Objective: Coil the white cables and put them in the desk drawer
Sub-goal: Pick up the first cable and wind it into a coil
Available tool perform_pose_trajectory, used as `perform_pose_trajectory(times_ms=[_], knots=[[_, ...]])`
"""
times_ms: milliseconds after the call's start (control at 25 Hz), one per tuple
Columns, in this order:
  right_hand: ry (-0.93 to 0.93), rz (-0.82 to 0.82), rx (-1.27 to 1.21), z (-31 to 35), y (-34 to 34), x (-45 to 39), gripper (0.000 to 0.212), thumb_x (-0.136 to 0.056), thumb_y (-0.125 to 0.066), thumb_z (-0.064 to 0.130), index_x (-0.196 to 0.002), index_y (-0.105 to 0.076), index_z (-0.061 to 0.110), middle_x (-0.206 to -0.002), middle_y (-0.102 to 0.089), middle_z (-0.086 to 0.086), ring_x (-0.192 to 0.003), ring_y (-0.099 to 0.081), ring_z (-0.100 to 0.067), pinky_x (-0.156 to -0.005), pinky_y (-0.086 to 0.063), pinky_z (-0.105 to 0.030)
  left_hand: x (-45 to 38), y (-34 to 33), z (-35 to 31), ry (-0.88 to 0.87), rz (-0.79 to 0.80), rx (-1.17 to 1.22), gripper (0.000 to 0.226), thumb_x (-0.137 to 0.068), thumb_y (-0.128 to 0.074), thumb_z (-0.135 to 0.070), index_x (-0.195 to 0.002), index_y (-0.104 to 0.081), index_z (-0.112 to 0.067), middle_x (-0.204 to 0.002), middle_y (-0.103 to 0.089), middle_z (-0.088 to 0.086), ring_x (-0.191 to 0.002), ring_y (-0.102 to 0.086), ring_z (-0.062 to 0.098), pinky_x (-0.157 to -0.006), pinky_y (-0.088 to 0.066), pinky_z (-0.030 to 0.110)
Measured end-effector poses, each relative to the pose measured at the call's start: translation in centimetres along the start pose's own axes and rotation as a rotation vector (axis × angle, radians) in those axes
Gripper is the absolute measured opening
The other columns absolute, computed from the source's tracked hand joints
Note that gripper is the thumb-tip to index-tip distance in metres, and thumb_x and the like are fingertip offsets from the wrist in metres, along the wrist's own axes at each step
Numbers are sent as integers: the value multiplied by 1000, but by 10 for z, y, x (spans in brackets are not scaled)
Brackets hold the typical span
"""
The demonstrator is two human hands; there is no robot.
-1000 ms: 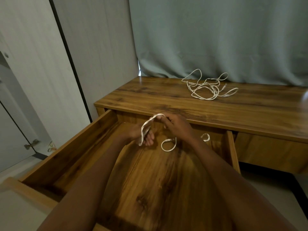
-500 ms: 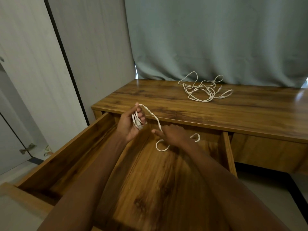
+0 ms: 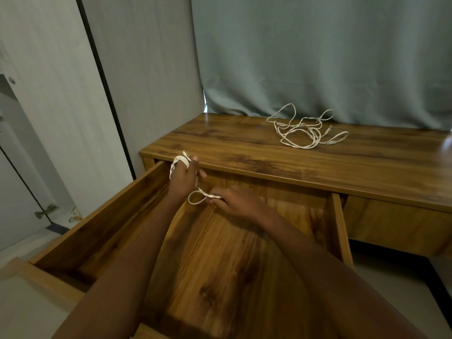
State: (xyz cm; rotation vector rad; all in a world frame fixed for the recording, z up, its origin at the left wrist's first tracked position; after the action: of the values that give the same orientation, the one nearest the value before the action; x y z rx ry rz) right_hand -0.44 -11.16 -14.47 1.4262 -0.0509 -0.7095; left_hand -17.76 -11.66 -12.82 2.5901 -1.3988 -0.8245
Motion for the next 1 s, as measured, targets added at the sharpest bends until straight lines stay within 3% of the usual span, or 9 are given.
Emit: perform_pose_trajectory(times_ms=[160, 280, 360, 480, 560, 680, 800, 920, 1000], knots=[[-122, -235, -113, -25, 33, 4, 24, -96, -53, 51, -110, -68, 38, -94, -74, 11, -83, -67, -9, -69, -53, -36, 11, -23, -7, -19, 381, -232, 68, -105, -31, -50, -60, -58, -6, -56, -61, 7, -54, -59, 10, -67, -44, 30], [-267, -313, -163, -51, 44, 9, 34, -92, -57, 60, -107, -73, 34, -95, -75, 8, -86, -69, -11, -73, -53, -35, 24, -38, -20, 117, 655, -135, 95, -92, -12, -77, -76, -64, 0, -53, -51, 17, -50, -53, 19, -64, -45, 30], [-365, -258, -152, -67, 40, 13, 49, -87, -50, 72, -107, -71, 32, -96, -75, 3, -87, -68, -17, -75, -53, -37, 34, -44, -34, 138, 824, 77, 78, -96, -29, -69, -78, -62, -1, -46, -43, 10, -44, -42, 22, -59, -45, 31], [-471, -177, -219, -80, 36, 15, 67, -77, -38, 88, -103, -68, 33, -99, -74, 0, -90, -67, -20, -78, -53, -40, 46, -49, -53, 165, 941, 456, 30, -98, -55, -25, -76, -55, -5, -39, -40, 3, -42, -43, 18, -58, -43, 34], [-468, -185, -336, -80, 33, 14, 67, -76, -38, 88, -98, -69, 32, -95, -74, 4, -88, -67, -17, -78, -52, -38, 47, -49, -56, 192, 924, 602, 21, -92, -63, -22, -80, -59, -5, -38, -41, 2, -43, -49, 17, -58, -44, 33], [-450, -213, -488, -87, 26, 15, 48, -94, -48, 66, -96, -73, 25, -82, -71, 7, -79, -66, -12, -79, -50, -38, 42, -43, -58, 231, 850, 813, 23, -82, -76, -27, -83, -65, -7, -41, -47, 3, -52, -60, 18, -62, -49, 30], [-475, -65, -464, -92, 7, 22, 42, -100, -48, 53, -96, -73, 20, -76, -68, 7, -72, -65, -13, -75, -51, -34, 30, -36, -63, 254, 712, 1134, 11, -92, -63, -19, -93, -63, -8, -47, -50, -3, -50, -56, 10, -58, -47, 24], [-413, 157, -297, -75, -19, 21, 45, -99, -47, 57, -109, -70, 20, -96, -71, 0, -87, -67, -18, -81, -52, -34, 16, -26, -57, 262, 455, 1299, 16, -97, -53, -19, -102, -65, -8, -60, -58, -3, -47, -52, 5, -47, -42, 16], [-314, 238, -187, -50, -29, 15, 37, -101, -48, 49, -119, -64, 21, -109, -71, -5, -99, -66, -24, -82, -50, -33, 12, -18, -46, 263, 268, 1320, 23, -98, -53, -20, -114, -64, -8, -75, -65, 0, -56, -57, 6, -51, -47, 16]])
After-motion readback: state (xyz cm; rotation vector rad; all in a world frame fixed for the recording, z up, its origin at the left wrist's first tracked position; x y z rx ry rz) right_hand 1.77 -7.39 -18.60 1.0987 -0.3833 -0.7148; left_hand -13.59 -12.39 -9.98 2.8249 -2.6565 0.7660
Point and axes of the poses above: each hand's wrist, its own x-axis away from the middle knuckle, its own y-axis out of the back of the hand, z = x × y, the point moved 5 cm from there along -x, towards the middle knuckle
